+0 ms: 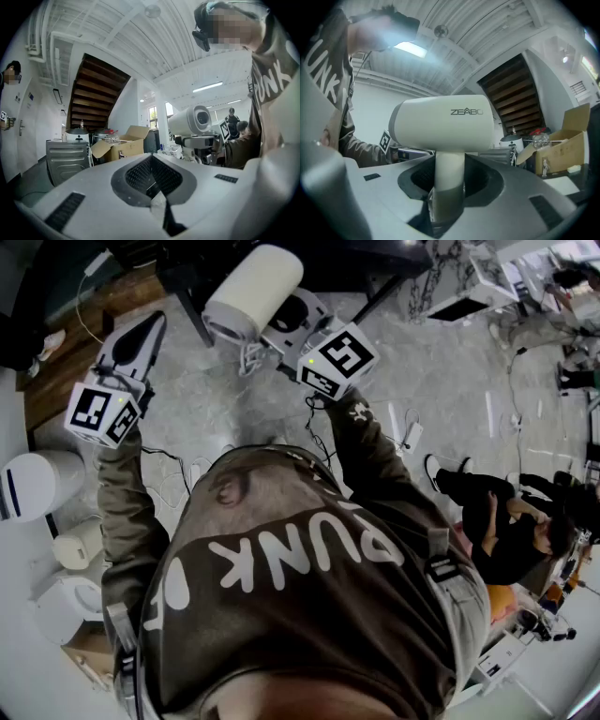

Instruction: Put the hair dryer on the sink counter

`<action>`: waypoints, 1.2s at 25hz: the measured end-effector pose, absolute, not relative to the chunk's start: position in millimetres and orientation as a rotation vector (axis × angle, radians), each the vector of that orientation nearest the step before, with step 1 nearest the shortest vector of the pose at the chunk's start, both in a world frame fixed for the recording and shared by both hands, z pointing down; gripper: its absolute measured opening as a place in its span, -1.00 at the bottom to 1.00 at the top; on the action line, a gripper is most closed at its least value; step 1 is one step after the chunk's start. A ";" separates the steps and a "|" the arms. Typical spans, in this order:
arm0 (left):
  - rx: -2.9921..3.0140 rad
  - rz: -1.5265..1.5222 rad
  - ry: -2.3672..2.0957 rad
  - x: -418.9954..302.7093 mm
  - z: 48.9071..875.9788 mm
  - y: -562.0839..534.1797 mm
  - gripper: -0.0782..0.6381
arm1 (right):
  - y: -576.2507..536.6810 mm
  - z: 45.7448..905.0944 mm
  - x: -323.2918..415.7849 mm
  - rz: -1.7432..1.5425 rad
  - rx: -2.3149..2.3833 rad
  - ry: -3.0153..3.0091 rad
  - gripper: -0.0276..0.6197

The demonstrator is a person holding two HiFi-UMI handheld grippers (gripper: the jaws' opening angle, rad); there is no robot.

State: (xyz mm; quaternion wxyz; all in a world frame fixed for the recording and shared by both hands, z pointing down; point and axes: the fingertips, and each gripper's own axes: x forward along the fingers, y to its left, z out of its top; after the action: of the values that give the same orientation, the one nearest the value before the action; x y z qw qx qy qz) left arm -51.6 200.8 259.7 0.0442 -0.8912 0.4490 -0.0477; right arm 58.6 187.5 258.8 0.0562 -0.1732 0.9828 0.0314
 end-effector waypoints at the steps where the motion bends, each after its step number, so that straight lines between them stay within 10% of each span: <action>1: -2.722 -0.147 1.370 -53.3 259.7 201.2 -0.80 | 188.2 258.4 57.3 0.094 -0.525 2.983 -0.44; 30: -2.711 -0.187 1.370 -32.8 261.2 201.7 -0.80 | 190.7 257.0 78.3 0.081 -0.513 2.963 -0.44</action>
State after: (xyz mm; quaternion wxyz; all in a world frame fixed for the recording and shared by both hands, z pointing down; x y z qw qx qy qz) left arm -32.8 201.7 261.2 0.0493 -0.8897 0.4497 -0.0613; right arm 78.3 190.7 257.0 0.0668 -0.1702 0.9828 0.0269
